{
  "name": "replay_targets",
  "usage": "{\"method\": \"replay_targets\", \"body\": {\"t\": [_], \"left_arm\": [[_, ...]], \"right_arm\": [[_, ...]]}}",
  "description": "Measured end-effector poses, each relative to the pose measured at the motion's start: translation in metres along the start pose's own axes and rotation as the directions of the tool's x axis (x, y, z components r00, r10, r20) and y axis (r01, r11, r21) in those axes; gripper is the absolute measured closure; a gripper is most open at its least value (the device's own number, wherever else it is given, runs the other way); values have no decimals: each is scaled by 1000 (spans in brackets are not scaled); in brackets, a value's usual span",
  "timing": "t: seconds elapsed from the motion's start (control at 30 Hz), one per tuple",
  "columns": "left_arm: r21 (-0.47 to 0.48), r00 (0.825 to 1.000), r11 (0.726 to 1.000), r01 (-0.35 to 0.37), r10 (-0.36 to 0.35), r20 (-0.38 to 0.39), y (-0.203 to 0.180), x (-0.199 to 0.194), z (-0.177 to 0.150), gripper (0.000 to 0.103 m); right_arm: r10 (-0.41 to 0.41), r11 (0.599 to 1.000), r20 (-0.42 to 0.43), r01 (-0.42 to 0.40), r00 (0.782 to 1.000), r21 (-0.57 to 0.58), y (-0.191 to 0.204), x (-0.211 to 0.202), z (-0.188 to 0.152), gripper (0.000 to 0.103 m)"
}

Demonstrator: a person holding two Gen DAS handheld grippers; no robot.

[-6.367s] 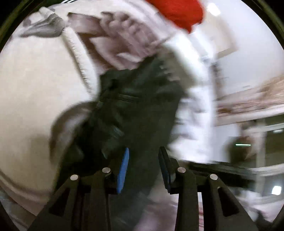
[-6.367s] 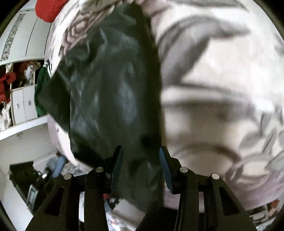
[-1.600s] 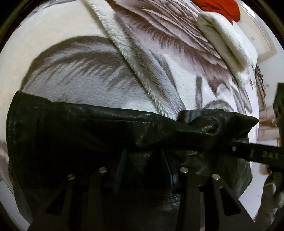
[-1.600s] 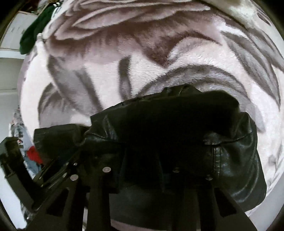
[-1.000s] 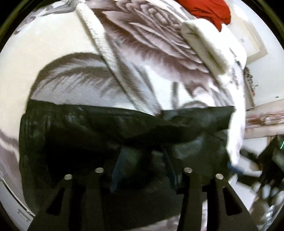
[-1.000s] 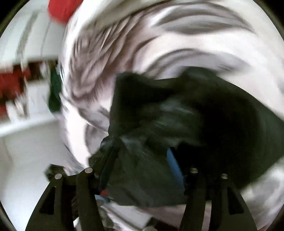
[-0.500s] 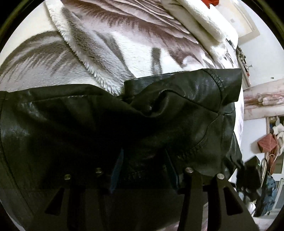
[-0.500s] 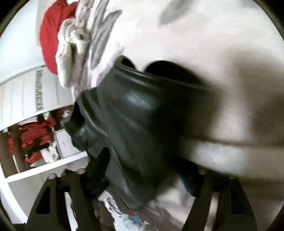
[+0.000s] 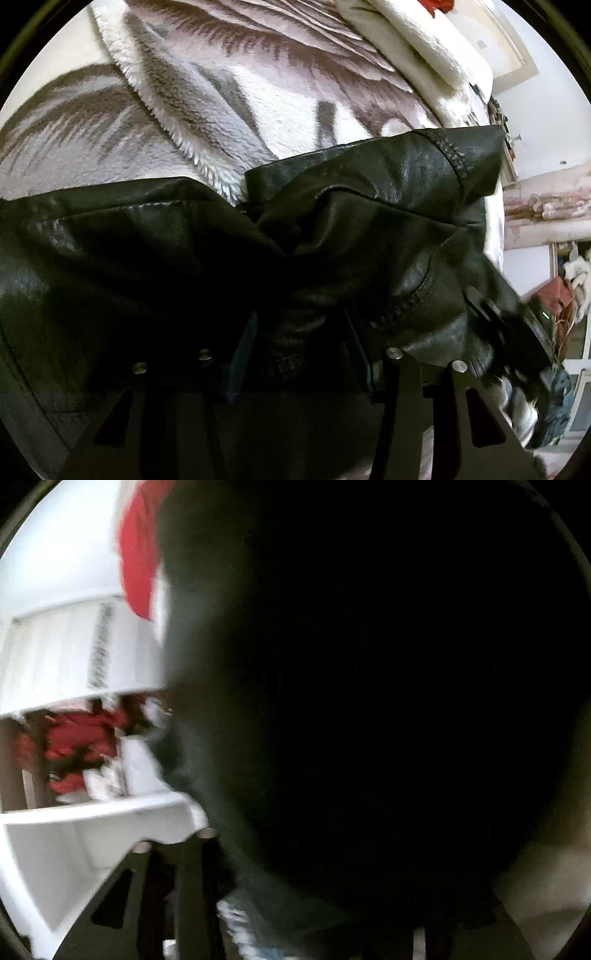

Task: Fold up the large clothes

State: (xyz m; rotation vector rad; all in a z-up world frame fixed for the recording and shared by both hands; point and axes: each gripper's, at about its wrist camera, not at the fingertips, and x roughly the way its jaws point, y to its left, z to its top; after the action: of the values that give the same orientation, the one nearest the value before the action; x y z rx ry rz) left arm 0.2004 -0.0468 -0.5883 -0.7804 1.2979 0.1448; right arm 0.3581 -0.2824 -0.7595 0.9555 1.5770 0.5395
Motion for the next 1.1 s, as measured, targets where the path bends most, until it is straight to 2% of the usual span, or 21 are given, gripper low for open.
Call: {"method": "replay_targets", "body": {"t": [0.03, 0.1, 0.2, 0.3, 0.5, 0.6, 0.67, 0.7, 0.73, 0.77, 0.8, 0.83, 0.9, 0.97, 1.0, 1.03, 1.07, 1.1], "left_arm": [[6, 1000, 1000, 0, 0, 1, -1, 0, 0, 58], [11, 1000, 1000, 5, -5, 2, -1, 0, 0, 58], [3, 1000, 1000, 24, -24, -2, 3, 0, 1, 58], [-16, 999, 999, 51, -51, -4, 8, 0, 1, 57], [-79, 994, 991, 109, -109, 5, 20, -10, -2, 58], [-145, 997, 986, 76, -70, 42, 38, -44, -6, 58], [-185, 993, 980, 74, -56, 104, 59, -77, -15, 57], [-208, 991, 976, 63, -36, 130, 71, -92, -20, 51], [-246, 988, 969, 24, 15, 156, 92, -114, -31, 43], [-270, 985, 963, 7, 41, 170, 107, -127, -38, 27], [-297, 981, 955, -7, 65, 184, 123, -140, -47, 22], [-330, 975, 944, -28, 98, 199, 143, -155, -58, 22], [-390, 962, 917, -83, 176, 210, 179, -178, -82, 21], [-448, 949, 883, -139, 248, 193, 216, -195, -107, 21], [-479, 942, 862, -164, 281, 183, 235, -202, -120, 21], [-508, 936, 843, -176, 302, 178, 246, -207, -131, 21], [-533, 933, 827, -177, 314, 176, 255, -209, -141, 21], [-557, 931, 812, -175, 321, 175, 265, -211, -152, 21]], "right_arm": [[25, 999, 13, -26, 1000, 44, -5, 3, 3, 56], [21, 999, 31, -22, 999, 26, 4, -1, 1, 67], [44, 999, 68, -42, 997, -25, 33, -15, -17, 72], [57, 991, 65, -49, 996, -124, 73, -22, -41, 75], [-41, 958, 80, 62, 996, -281, 134, -13, -70, 76], [-106, 905, 102, 138, 989, -403, 174, -8, -95, 79], [-158, 838, 116, 196, 981, -509, 203, 1, -119, 81], [-182, 801, 121, 219, 976, -557, 218, 9, -132, 81], [-209, 758, 128, 243, 969, -605, 232, 17, -146, 81], [-235, 707, 135, 265, 963, -656, 248, 29, -163, 81], [-252, 672, 137, 275, 958, -687, 257, 37, -174, 81], [-282, 601, 142, 291, 949, -745, 273, 55, -195, 81], [-326, 507, 133, 291, 936, -811, 292, 83, -227, 81], [-380, 390, 123, 280, 917, -877, 304, 121, -268, 81], [-415, 324, 121, 271, 902, -906, 305, 142, -290, 81], [-445, 277, 116, 260, 888, -925, 304, 161, -308, 81], [-496, 207, 107, 237, 862, -949, 297, 191, -335, 81], [-527, 178, 102, 227, 843, -958, 291, 209, -348, 81]]}}
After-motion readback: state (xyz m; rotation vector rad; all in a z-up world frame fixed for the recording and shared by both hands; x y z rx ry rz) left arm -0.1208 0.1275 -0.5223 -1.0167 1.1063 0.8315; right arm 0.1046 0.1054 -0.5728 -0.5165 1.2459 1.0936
